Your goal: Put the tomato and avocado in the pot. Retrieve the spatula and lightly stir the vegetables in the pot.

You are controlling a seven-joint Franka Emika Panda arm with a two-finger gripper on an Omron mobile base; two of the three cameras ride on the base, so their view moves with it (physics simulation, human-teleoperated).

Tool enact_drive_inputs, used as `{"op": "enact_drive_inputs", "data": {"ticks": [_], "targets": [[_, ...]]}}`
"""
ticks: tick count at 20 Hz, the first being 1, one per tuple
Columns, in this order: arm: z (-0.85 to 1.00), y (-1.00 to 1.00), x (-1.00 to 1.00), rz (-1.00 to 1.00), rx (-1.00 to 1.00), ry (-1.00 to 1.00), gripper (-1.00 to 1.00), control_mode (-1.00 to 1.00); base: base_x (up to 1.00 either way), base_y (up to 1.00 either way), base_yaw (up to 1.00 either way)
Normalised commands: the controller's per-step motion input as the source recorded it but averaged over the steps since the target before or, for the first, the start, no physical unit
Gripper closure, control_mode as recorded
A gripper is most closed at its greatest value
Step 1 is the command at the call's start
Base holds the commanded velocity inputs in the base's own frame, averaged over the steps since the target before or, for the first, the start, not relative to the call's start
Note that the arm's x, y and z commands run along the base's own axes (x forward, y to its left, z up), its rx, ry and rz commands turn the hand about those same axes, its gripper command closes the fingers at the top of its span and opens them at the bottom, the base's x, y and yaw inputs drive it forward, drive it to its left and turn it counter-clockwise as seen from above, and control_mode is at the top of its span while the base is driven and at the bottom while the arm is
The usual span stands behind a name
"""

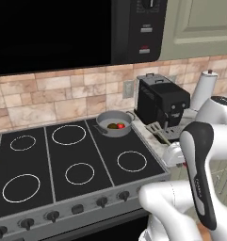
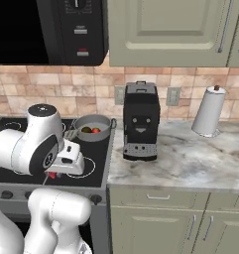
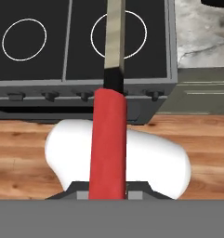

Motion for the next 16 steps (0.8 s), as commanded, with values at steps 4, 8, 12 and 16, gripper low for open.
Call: {"op": "enact_drive_inputs", "data": {"ticks": [4,8,12,16], "targets": [[0.00,0.00,0.00,0.00,0.00,0.00,1.00,1.00,0.00,0.00,0.00],[0.00,0.00,0.00,0.00,0.00,0.00,1.00,1.00,0.00,0.00,0.00],[0.00,0.00,0.00,0.00,0.00,0.00,1.00,1.00,0.06,0.13,0.00],[0.25,0.23,0.56,0.03,-0.11,0.35,1.00,-1.00,0.00,0.00,0.00]]}}
